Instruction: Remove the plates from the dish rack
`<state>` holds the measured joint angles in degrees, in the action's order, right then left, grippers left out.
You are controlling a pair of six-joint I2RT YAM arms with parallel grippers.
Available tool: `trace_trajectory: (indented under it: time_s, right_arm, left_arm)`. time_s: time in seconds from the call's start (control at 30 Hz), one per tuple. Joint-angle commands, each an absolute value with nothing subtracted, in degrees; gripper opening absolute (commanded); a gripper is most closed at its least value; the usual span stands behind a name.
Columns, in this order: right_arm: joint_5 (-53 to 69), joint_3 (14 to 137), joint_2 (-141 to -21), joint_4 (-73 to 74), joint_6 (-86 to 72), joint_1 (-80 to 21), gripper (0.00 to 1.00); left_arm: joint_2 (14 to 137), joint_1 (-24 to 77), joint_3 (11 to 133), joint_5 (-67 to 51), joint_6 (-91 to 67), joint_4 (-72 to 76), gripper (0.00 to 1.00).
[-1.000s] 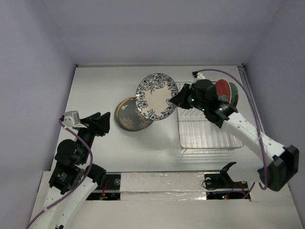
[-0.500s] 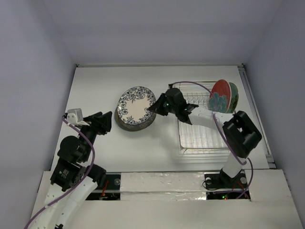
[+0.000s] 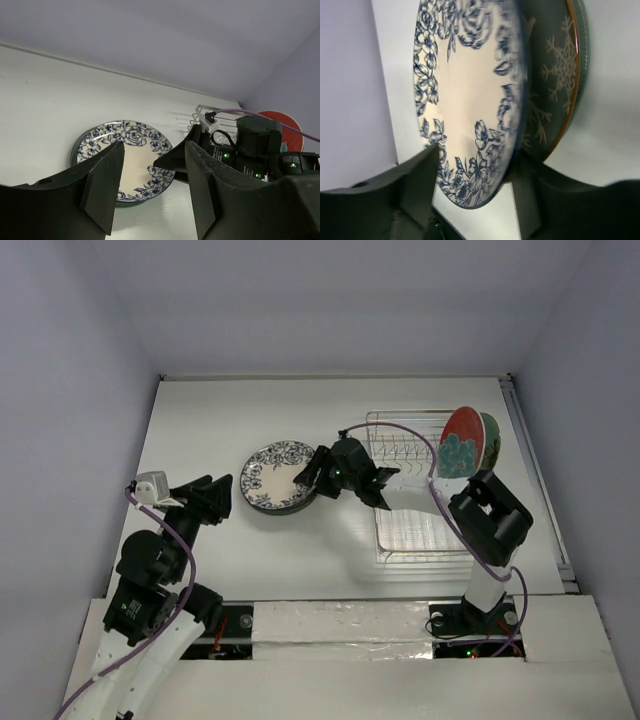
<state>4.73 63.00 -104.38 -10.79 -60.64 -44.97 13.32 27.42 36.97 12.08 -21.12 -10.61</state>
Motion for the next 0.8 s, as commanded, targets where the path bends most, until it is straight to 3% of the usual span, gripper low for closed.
trace_trajectory:
  time_s: [0.0, 0.13, 0.23, 0.37, 0.4, 0.5, 0.53, 0.6, 0.77]
  right_arm:
    - [1.0, 64.8, -101.4, -9.7, -57.7, -46.2, 0.65]
    - [-3.9, 67.4, -98.3, 2.2, -49.9, -47.5, 0.88]
    - [-10.7, 69.6, -94.9, 12.7, -45.1, -48.0, 0.96]
    - [-15.8, 68.4, -86.7, 19.4, -41.8, -48.0, 0.92]
    - [-19.6, 68.6, -84.9, 20.7, -40.3, -48.0, 0.89]
    - [-29.6, 68.4, -77.2, 25.7, -37.7, -45.4, 0.65]
    - [-30.7, 68.2, -75.3, 26.7, -36.2, -43.4, 0.35]
    - [-31.3, 67.6, -70.3, 29.3, -34.2, -38.5, 0.0]
    - [-31.7, 69.3, -65.9, 35.0, -23.8, -20.6, 0.0]
  left_arm:
    - [12.6, 27.8, 36.9, 11.9, -21.1, -8.6, 0.48]
    - [12.5, 27.8, 36.9, 11.9, -21.0, -8.5, 0.49]
    - [12.6, 27.8, 36.8, 11.9, -21.0, -8.4, 0.49]
    - [12.5, 27.8, 36.8, 11.9, -21.0, -8.6, 0.49]
    - [12.4, 27.8, 36.9, 11.9, -21.0, -8.5, 0.49]
    - [12.1, 27.8, 36.8, 11.9, -21.0, -8.4, 0.49]
    - [12.2, 27.8, 36.7, 11.9, -21.0, -8.4, 0.49]
    - [12.4, 27.8, 36.7, 11.9, -20.9, -8.3, 0.49]
    - [12.2, 27.8, 36.7, 11.9, -20.7, -8.2, 0.49]
